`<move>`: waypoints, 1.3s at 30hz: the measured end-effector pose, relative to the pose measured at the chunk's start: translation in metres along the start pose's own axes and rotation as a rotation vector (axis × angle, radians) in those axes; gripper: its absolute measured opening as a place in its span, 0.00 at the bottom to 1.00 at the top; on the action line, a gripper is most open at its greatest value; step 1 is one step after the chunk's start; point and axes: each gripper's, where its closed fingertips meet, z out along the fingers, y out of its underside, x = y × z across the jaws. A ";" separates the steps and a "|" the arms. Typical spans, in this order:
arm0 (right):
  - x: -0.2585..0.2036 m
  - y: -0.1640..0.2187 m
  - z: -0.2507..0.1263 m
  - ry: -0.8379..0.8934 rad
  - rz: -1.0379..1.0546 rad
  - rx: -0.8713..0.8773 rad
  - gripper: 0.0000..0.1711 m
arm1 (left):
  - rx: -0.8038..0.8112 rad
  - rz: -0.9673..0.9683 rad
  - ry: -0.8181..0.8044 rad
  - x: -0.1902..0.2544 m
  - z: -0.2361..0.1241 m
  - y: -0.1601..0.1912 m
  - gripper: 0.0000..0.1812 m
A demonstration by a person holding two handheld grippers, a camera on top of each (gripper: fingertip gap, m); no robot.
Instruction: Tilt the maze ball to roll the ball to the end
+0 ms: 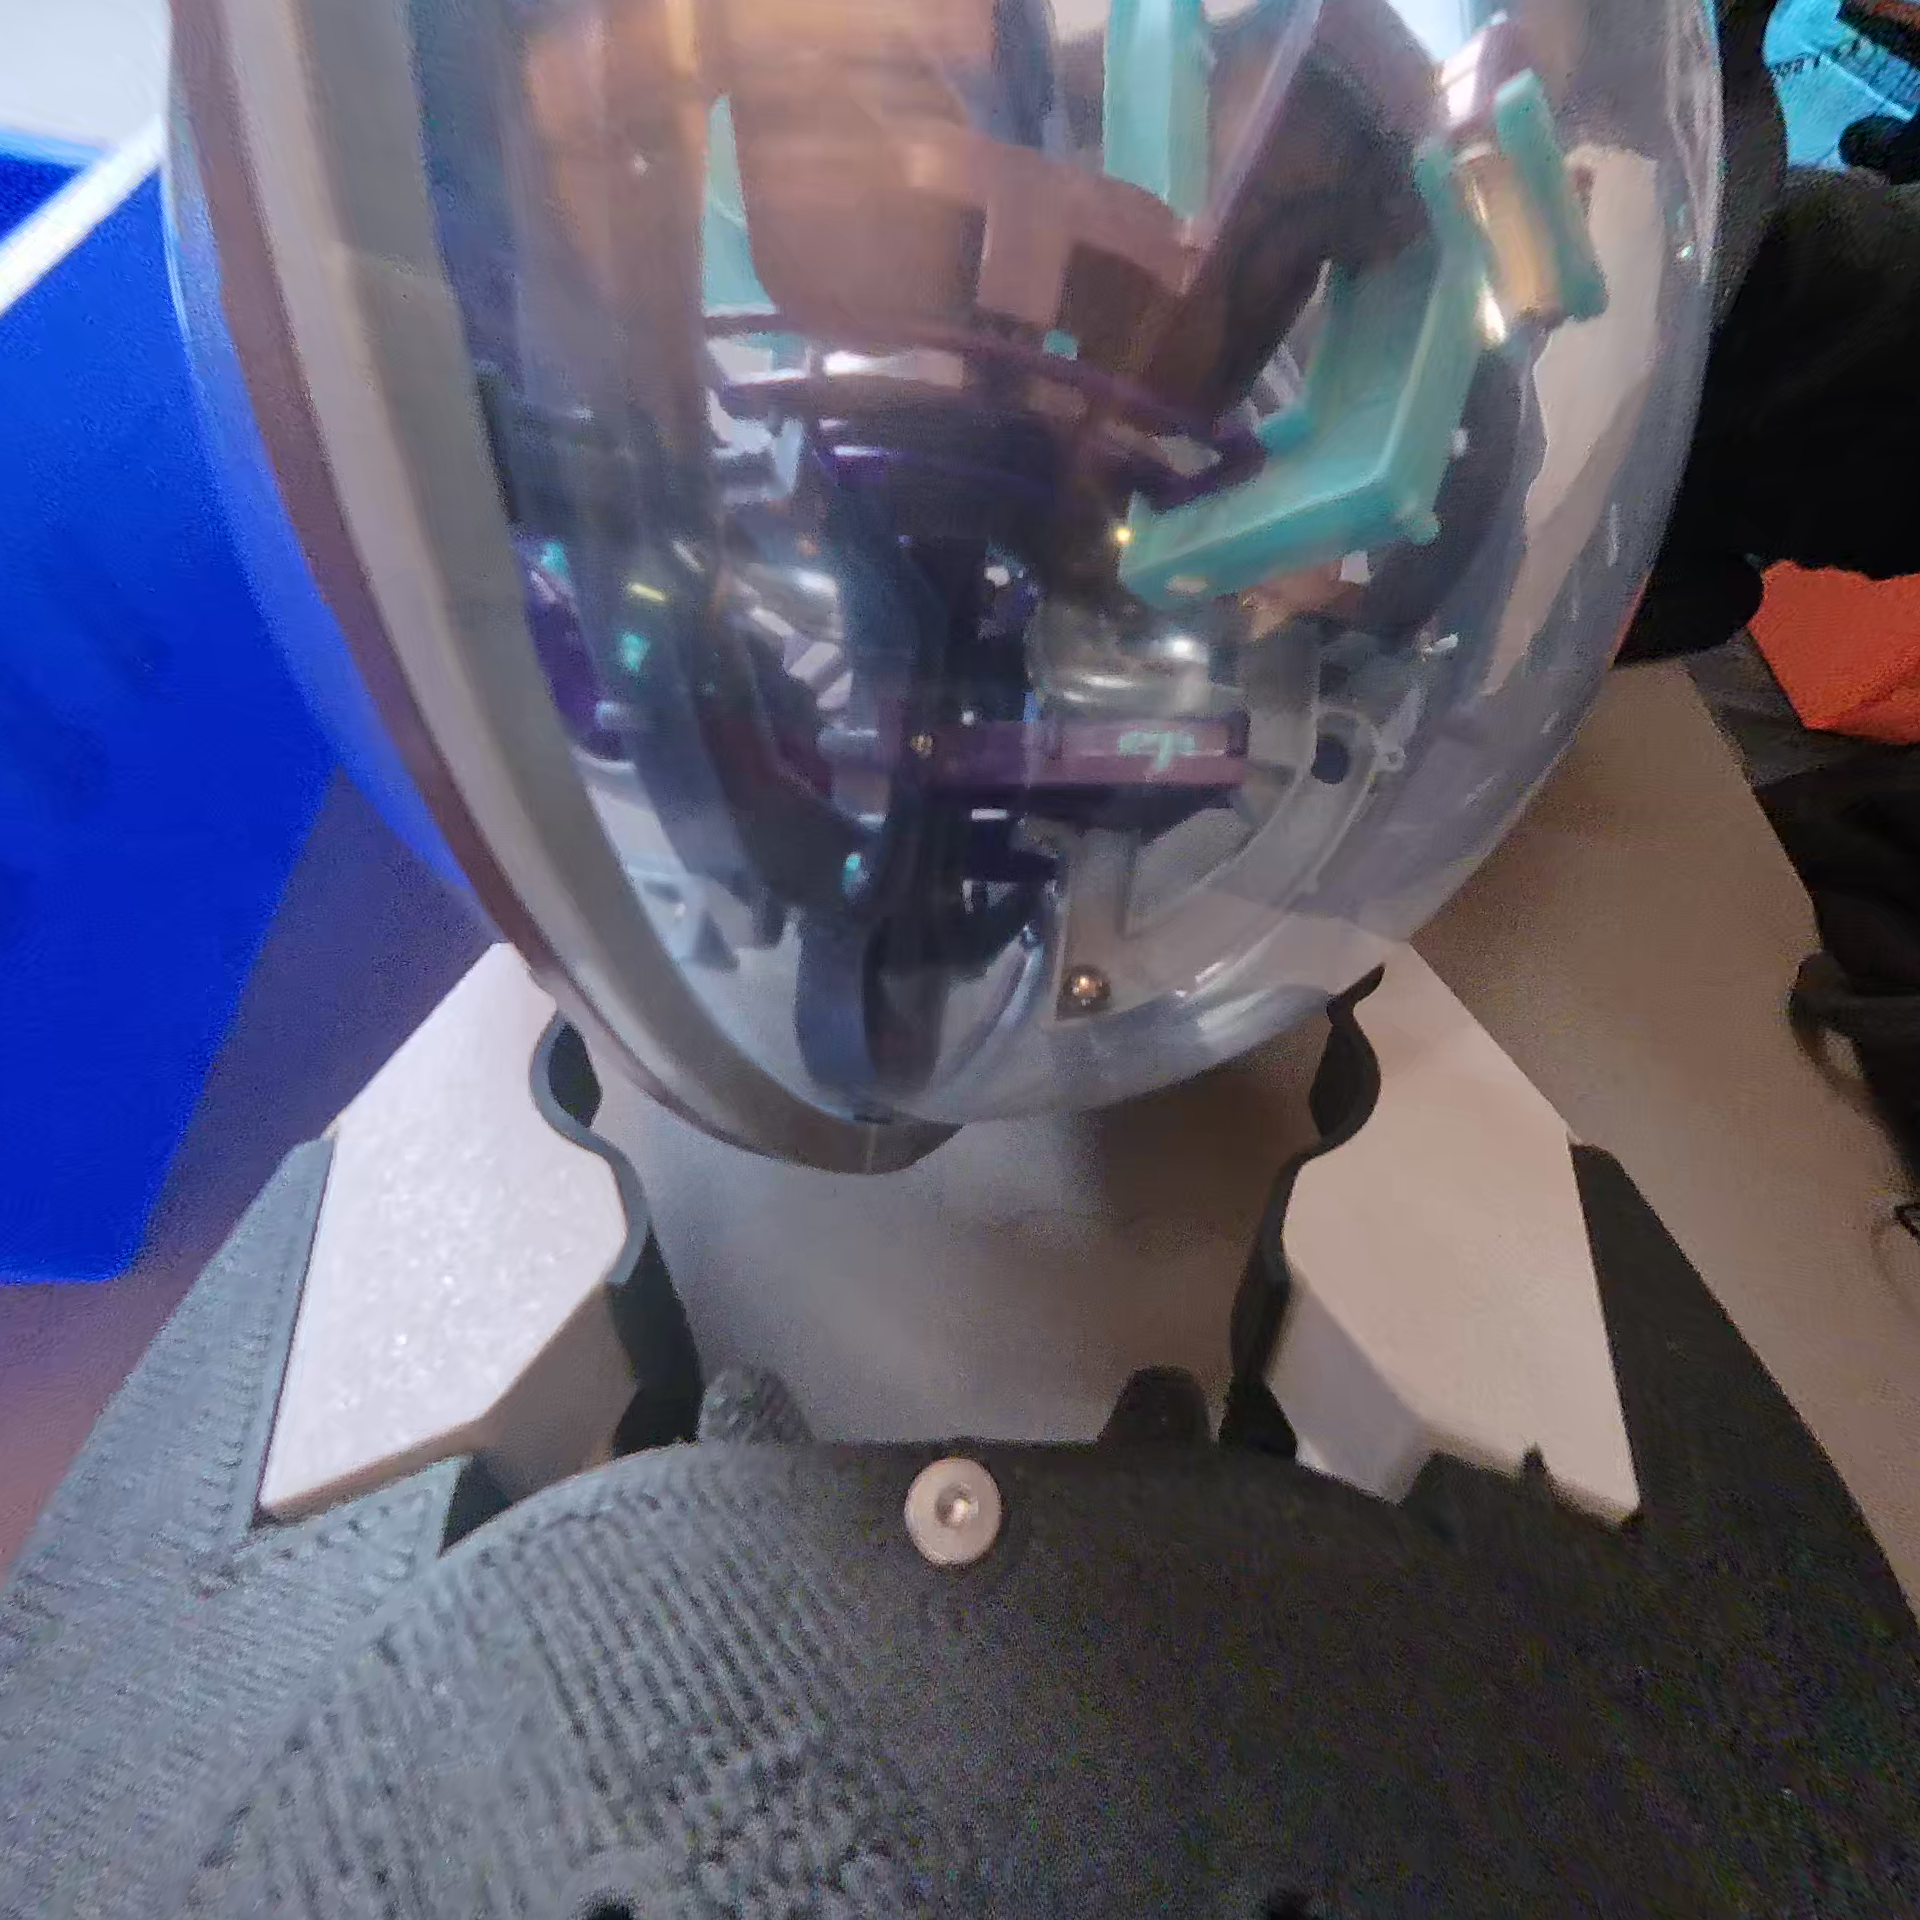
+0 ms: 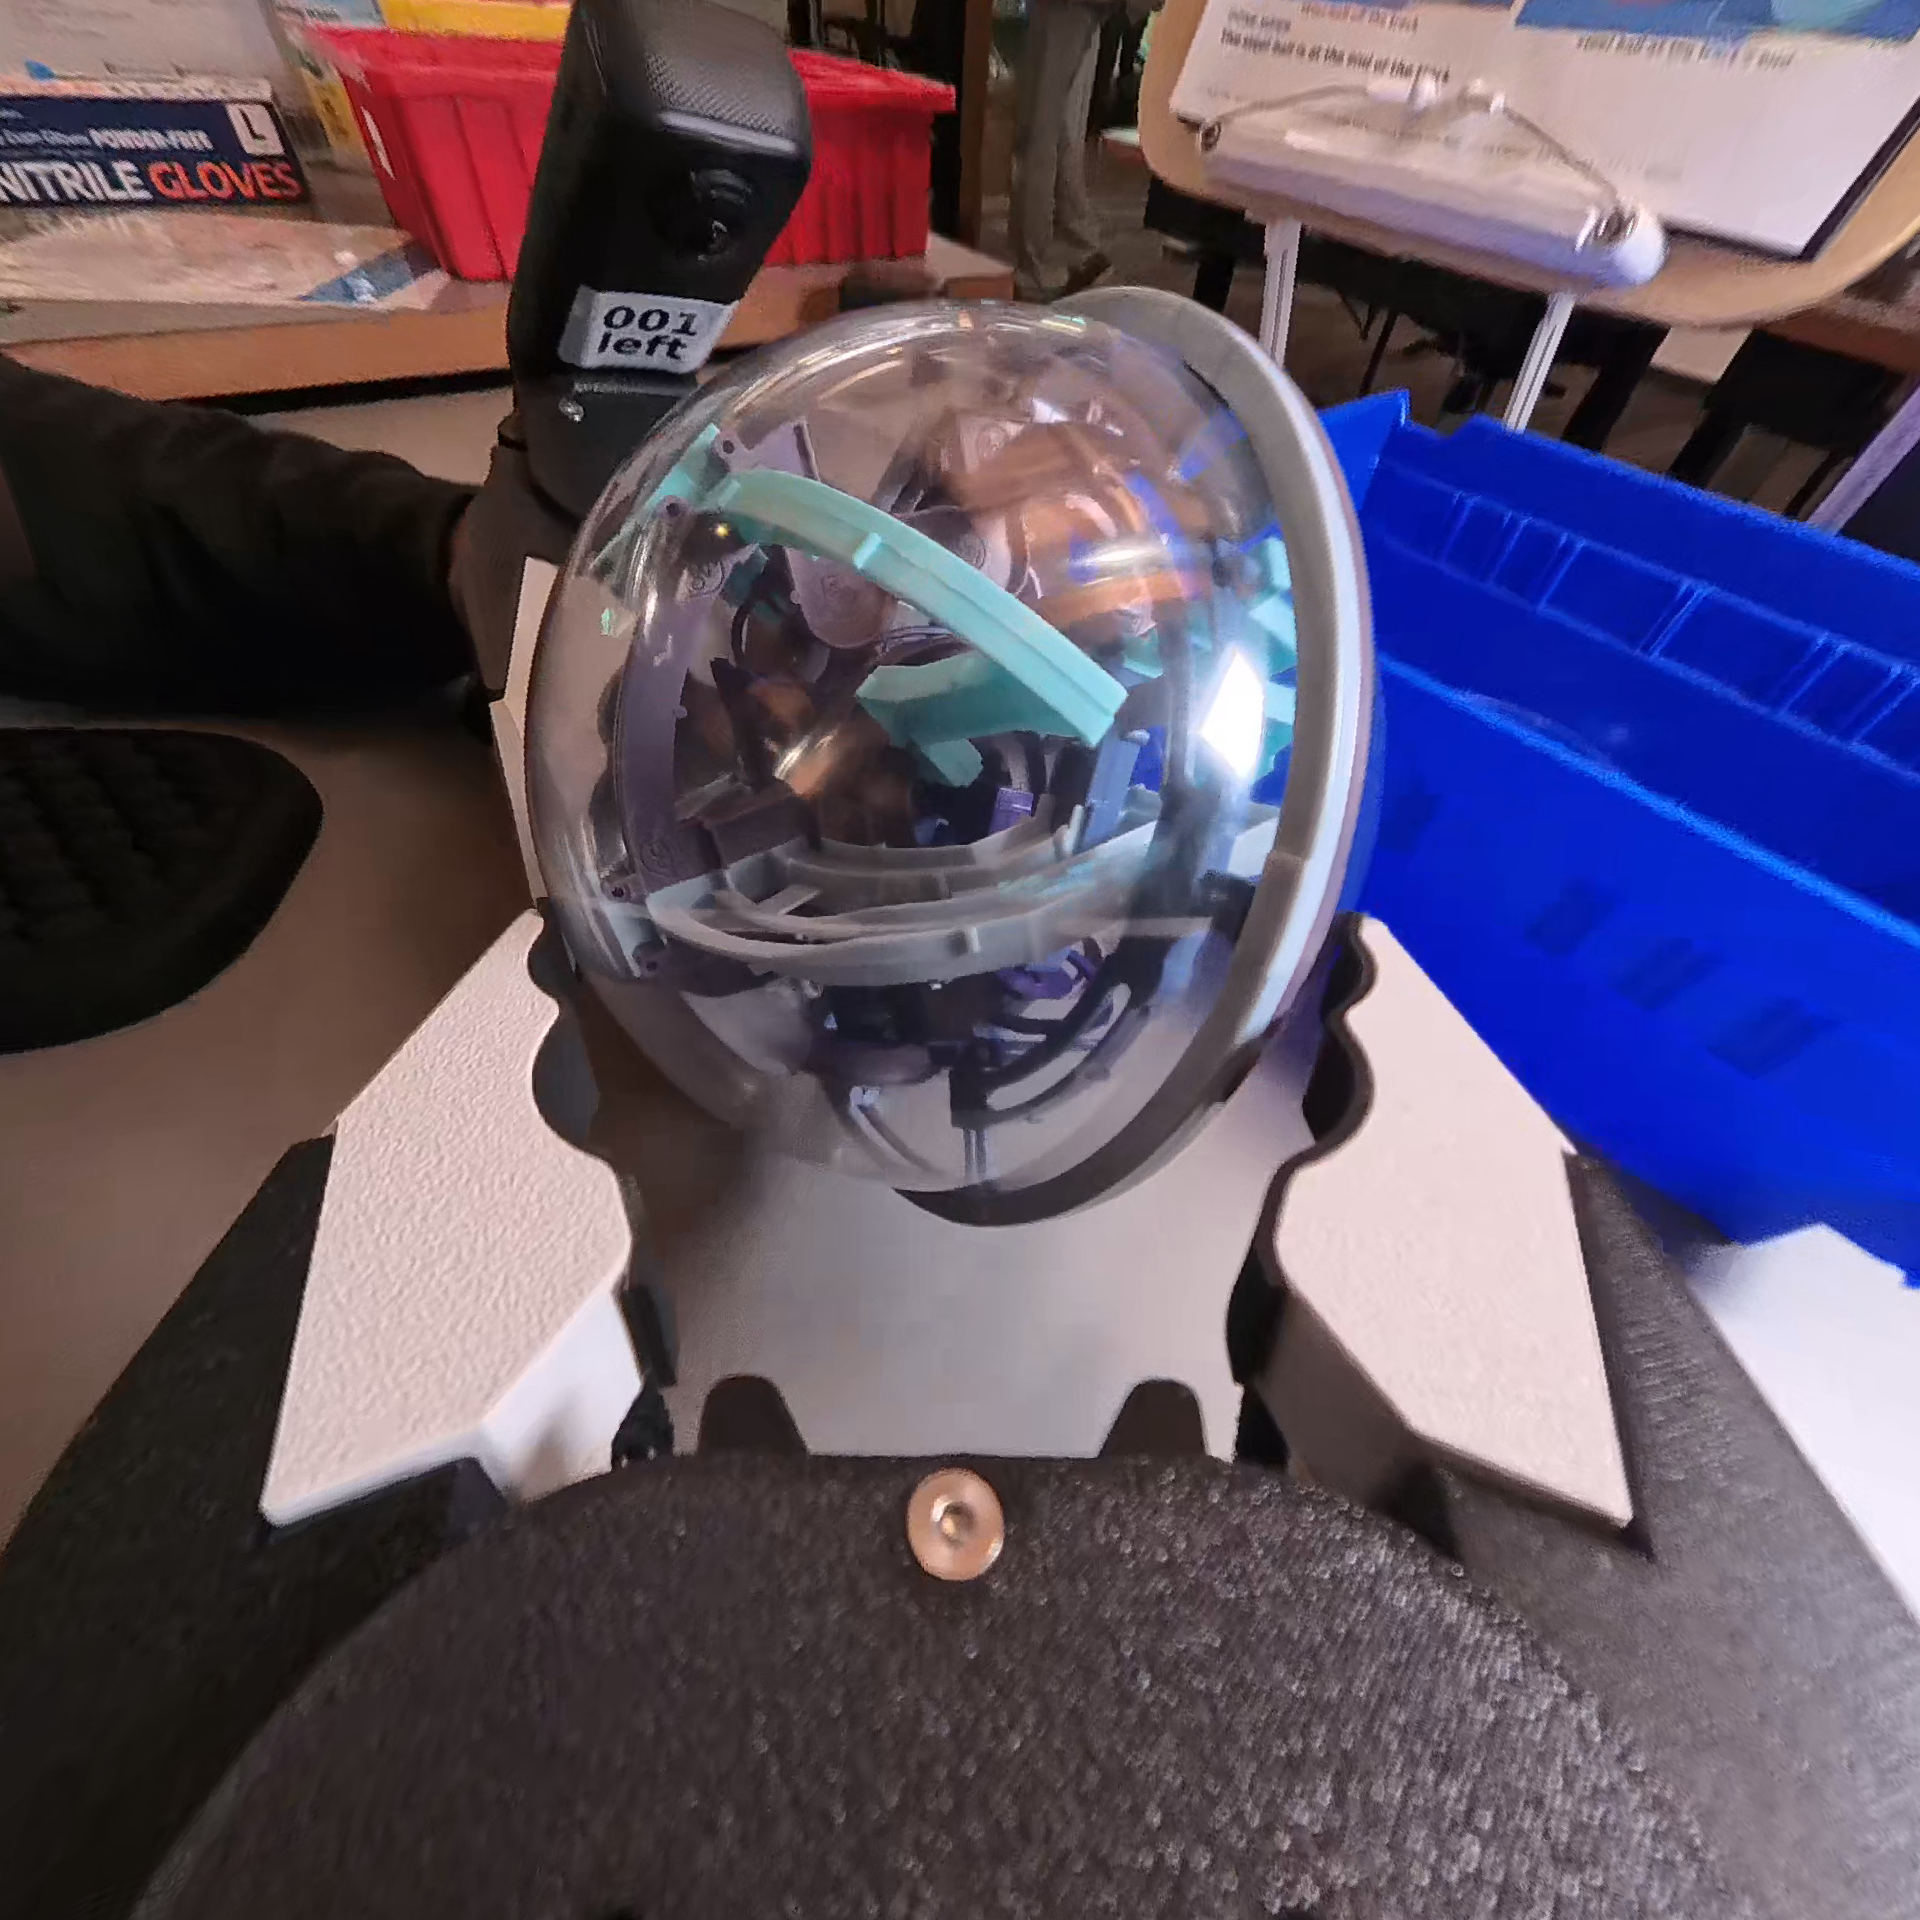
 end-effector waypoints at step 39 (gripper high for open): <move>-0.049 -0.245 -0.076 -0.154 -0.402 0.330 0.82 | 0.602 0.469 -0.327 0.075 -0.147 -0.216 0.71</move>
